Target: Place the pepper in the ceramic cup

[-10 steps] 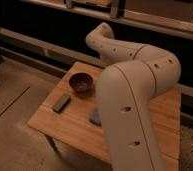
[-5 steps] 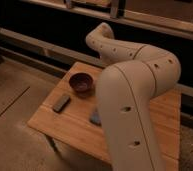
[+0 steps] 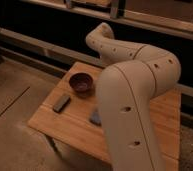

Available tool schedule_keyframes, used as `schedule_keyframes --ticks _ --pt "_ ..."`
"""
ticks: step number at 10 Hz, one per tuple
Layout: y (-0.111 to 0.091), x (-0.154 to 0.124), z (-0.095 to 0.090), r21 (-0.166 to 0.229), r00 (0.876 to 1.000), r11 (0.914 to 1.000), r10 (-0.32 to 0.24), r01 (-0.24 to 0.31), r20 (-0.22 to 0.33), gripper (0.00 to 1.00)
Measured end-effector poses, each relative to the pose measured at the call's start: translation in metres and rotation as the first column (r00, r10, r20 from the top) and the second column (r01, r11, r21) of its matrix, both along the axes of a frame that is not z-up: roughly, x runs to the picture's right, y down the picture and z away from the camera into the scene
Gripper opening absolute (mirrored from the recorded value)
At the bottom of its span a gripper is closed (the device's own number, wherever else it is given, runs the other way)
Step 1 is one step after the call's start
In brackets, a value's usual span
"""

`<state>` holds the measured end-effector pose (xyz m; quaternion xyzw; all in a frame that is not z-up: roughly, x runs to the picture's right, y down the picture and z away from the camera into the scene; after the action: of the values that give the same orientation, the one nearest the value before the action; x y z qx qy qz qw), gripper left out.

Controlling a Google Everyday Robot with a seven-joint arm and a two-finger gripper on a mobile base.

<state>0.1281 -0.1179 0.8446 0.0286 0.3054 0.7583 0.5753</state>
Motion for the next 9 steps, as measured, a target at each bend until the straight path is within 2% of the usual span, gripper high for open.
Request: schedule_keyframes --ticks 4,6,9 --pt "0.0 0.0 0.0 0.0 1.0 1.0 0.0 0.0 0.0 0.76" --pt "0.0 0.0 0.0 0.0 1.0 1.0 0.0 0.0 0.0 0.79" --pt "0.0 0.0 0.0 0.0 1.0 1.0 0.0 0.0 0.0 0.79"
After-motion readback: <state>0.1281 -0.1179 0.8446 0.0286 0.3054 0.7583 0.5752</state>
